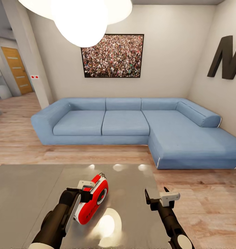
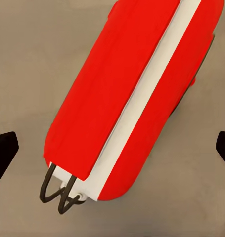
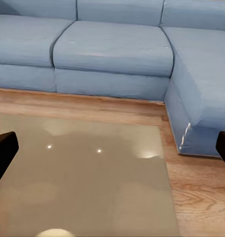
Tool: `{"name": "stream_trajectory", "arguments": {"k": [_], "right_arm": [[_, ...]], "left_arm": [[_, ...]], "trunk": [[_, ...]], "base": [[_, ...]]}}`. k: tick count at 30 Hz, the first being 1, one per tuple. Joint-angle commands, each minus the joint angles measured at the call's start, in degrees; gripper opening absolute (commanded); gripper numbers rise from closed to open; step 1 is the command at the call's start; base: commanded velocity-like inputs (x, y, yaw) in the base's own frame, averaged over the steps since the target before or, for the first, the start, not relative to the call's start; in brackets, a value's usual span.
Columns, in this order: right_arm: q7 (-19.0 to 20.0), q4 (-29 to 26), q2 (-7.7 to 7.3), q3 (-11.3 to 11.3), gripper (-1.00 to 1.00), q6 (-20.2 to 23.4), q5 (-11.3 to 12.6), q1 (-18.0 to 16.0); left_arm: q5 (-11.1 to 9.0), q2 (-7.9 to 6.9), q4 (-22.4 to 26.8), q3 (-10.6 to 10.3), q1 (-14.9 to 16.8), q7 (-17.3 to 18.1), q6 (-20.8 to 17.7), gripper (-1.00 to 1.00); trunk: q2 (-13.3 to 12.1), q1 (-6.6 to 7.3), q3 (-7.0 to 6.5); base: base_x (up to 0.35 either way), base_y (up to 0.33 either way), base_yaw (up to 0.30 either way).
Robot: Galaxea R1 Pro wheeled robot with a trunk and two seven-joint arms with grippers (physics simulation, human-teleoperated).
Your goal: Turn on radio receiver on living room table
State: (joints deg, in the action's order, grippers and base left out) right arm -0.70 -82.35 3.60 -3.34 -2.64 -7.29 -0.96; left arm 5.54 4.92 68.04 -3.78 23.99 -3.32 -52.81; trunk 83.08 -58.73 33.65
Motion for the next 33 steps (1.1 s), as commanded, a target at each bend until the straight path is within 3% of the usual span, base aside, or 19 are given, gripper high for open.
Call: {"name": "stream_trajectory", "arguments": {"k": [1,13,33], "right_arm": [[0.0,0.0,0.00,0.0,1.00,0.0,0.0,0.0],[0.0,0.0,0.00,0.0,1.00,0.0,0.0,0.1],[0.0,0.0,0.00,0.0,1.00,0.0,0.0,0.0]], "left_arm": [[0.0,0.00,0.1,0.0,0.0,0.0,0.0,1.00],[-0.2,-0.08,2.9,-0.6,0.0,0.2,0.0,1.00],[-0.2,-0.26,3.2,-1.1,0.0,0.2,0.0,1.00]], "trunk": [[0.0,0.00,0.09],[0.0,0.00,1.18],[0.0,0.00,3.00]], "base": [[0.000,0.000,0.000],[0.000,0.000,0.000],[0.000,0.000,0.000]]}}
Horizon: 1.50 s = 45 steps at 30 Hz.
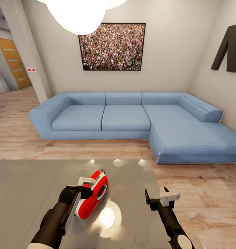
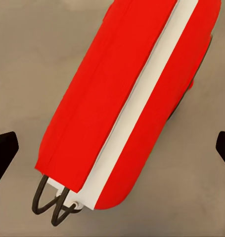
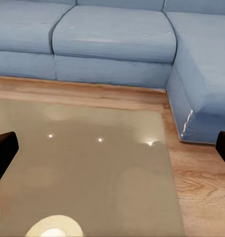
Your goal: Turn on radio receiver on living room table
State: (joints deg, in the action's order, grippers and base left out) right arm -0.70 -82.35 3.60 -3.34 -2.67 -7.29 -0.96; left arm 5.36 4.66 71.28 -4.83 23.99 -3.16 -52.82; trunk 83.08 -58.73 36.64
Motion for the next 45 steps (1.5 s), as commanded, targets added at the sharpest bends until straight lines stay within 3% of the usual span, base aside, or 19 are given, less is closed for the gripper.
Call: {"name": "stream_trajectory", "arguments": {"k": [1,12,24,30,37,45], "right_arm": [[0.0,0.0,0.00,0.0,1.00,0.0,0.0,0.0],[0.0,0.0,0.00,0.0,1.00,0.0,0.0,0.0],[0.0,0.0,0.00,0.0,1.00,-0.1,0.0,0.0],[0.0,0.0,0.00,0.0,1.00,-0.1,0.0,0.0],[0.0,0.0,0.00,0.0,1.00,-0.1,0.0,0.0],[0.0,0.0,0.00,0.0,1.00,-0.1,0.0,0.0]], "left_arm": [[0.0,0.00,0.0,0.0,0.0,0.0,0.0,1.00],[0.0,-0.03,0.8,0.0,0.0,0.0,0.1,1.00],[0.2,0.02,1.7,0.3,0.0,-0.1,0.1,1.00],[0.3,-2.38,1.0,0.6,0.0,-0.2,0.5,1.00],[0.3,-5.74,3.8,0.8,0.0,0.1,0.5,1.00],[0.1,-6.25,4.1,0.6,0.0,0.2,0.5,1.00]], "trunk": [[0.0,0.00,0.09],[0.0,0.00,1.02],[0.0,0.00,1.14],[0.0,0.00,1.14],[0.0,0.00,1.14],[0.0,0.00,1.14]], "base": [[0.000,0.000,0.000],[0.000,0.000,0.000],[0.000,0.000,0.000],[0.000,0.000,0.000],[0.000,0.000,0.000],[0.000,0.000,0.000]]}}
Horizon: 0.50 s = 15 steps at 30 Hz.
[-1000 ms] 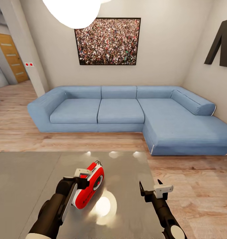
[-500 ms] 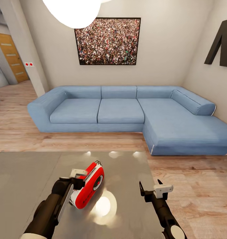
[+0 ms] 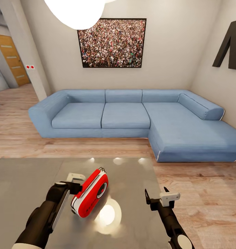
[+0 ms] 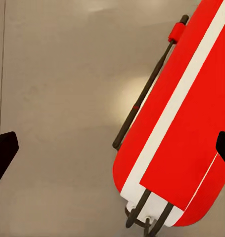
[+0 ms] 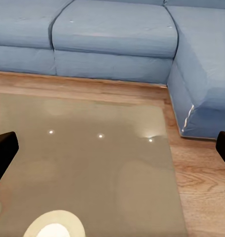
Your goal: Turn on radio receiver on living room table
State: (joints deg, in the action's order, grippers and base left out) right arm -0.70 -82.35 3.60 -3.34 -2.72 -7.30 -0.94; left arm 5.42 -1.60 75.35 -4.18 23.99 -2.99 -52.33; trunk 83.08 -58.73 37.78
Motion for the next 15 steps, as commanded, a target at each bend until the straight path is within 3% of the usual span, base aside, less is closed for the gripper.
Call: {"name": "stream_trajectory", "arguments": {"k": [1,3,4,15], "right_arm": [[0.0,0.0,0.00,0.0,1.00,0.0,0.0,0.0],[0.0,0.0,0.00,0.0,1.00,0.0,0.0,0.0],[0.0,0.0,0.00,0.0,1.00,0.0,0.0,0.0],[0.0,0.0,0.00,0.0,1.00,0.0,0.0,0.0]], "left_arm": [[0.0,0.37,-0.3,-0.1,0.0,0.0,0.0,1.00],[0.0,0.69,-0.7,-0.2,0.0,0.0,0.0,1.00],[0.0,1.54,-2.2,-0.3,0.0,-0.1,0.1,1.00],[0.2,2.14,-2.6,-0.4,0.0,0.0,0.1,1.00]], "trunk": [[0.0,0.00,0.00],[0.0,0.00,0.00],[0.0,0.00,0.00],[0.0,0.00,0.00]], "base": [[0.000,0.000,0.000],[0.000,0.000,0.000],[0.000,0.000,0.000],[0.000,0.000,0.000]]}}
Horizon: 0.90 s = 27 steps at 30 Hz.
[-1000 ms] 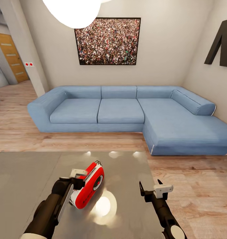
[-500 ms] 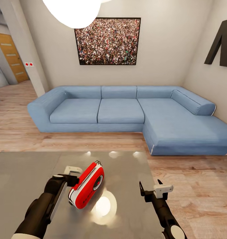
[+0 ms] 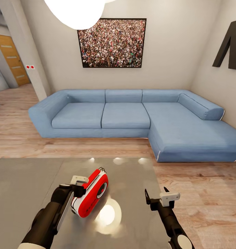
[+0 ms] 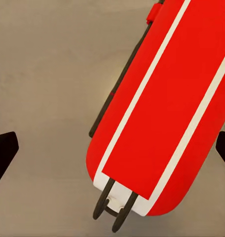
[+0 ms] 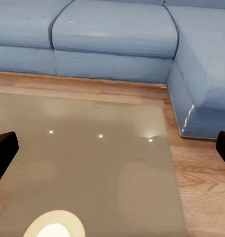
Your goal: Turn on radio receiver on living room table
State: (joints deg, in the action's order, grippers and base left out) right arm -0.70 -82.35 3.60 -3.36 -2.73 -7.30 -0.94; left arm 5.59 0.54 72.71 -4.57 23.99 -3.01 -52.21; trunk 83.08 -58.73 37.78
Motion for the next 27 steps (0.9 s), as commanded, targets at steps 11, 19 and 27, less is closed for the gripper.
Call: {"name": "stream_trajectory", "arguments": {"k": [11,19,27], "right_arm": [[0.0,0.0,0.00,0.0,1.00,0.0,0.0,0.0],[0.0,0.0,0.00,0.0,1.00,0.0,0.0,0.0],[0.0,0.0,0.00,-0.1,1.00,0.0,0.0,0.0]], "left_arm": [[-0.1,-0.11,0.1,0.1,0.0,0.0,0.0,1.00],[-0.2,-0.09,0.1,0.1,0.0,0.0,-0.1,1.00],[-0.2,-0.02,0.0,0.1,0.0,0.0,-0.1,1.00]], "trunk": [[0.0,0.00,0.00],[0.0,0.00,0.31],[0.0,0.00,0.90]], "base": [[0.000,0.000,0.000],[0.000,0.000,0.000],[0.000,0.000,0.000]]}}
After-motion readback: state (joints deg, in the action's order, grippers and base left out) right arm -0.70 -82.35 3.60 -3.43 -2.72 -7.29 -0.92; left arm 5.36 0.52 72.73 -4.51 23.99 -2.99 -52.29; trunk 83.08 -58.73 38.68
